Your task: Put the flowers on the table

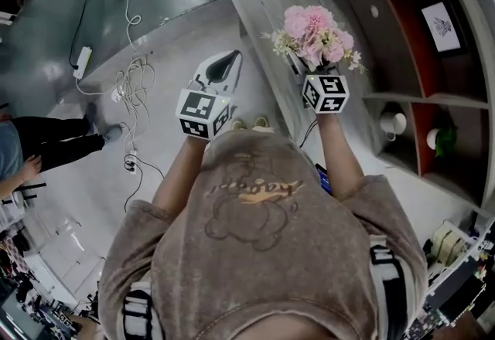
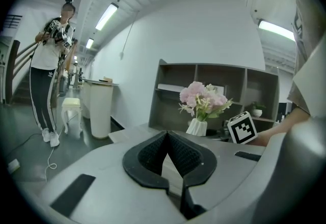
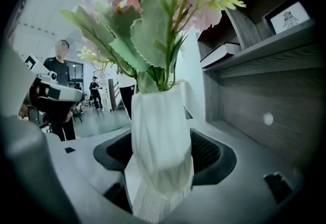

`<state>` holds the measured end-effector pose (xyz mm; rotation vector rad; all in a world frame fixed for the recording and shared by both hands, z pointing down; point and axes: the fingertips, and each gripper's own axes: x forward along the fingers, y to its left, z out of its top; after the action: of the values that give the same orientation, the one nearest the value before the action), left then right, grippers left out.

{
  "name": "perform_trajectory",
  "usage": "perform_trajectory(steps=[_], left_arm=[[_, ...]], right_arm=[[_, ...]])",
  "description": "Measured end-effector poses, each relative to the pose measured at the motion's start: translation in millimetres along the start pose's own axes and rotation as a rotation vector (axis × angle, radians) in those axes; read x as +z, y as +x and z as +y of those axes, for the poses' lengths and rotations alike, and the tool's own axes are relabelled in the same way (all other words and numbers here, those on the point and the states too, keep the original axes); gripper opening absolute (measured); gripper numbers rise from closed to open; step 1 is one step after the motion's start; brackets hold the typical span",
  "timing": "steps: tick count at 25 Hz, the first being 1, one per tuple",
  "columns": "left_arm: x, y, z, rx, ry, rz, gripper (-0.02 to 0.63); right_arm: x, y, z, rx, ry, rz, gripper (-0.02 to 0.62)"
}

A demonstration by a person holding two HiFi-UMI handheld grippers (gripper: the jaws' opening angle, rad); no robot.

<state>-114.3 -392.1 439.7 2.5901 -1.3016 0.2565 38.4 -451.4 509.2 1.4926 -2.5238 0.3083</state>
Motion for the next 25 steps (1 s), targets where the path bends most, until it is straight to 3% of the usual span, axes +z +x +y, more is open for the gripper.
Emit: perform_trajectory(steps=[13,25], left_arm=[[-7,0,4,0.025,-0.007,0.026,0.017],[-9,-5,7,0.033,-0.008,0.038,0.017]], right_arm=[[-43,20,-15,-0.003,-0.028,0.061,0.331],[-45,20,-17,-0.009,-0.006,0.042,0.336]])
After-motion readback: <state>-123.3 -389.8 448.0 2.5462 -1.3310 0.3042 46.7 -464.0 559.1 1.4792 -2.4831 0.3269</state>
